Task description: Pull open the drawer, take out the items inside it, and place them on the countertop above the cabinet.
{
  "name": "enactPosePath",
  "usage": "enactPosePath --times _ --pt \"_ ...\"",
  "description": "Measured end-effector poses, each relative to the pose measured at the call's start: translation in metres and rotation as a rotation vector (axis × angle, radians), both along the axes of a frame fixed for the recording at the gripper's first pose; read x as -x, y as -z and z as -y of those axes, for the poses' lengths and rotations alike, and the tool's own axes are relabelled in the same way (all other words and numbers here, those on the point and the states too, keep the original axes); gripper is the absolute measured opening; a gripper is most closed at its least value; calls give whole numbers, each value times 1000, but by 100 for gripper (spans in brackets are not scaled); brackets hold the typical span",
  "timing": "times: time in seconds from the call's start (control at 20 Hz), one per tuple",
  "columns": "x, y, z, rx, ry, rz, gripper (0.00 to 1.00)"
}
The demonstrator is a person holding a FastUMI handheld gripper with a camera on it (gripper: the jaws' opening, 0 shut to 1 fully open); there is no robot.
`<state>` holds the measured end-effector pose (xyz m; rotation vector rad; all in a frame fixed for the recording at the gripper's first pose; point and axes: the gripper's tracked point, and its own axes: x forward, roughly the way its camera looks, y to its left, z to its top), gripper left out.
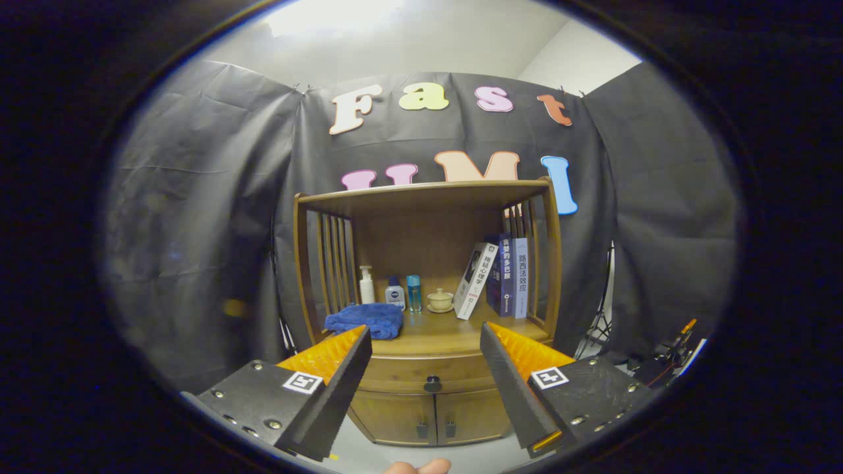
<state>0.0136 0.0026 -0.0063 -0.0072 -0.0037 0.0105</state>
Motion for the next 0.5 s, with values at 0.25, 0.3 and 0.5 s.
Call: enactPosePath --times 0.25,0.3,0.5 --pt "-11 9 2 -1 0 -5 99" --pt "-14 13 3 -1 1 -6 99" --pt "-38 39 11 -10 12 -30 99"
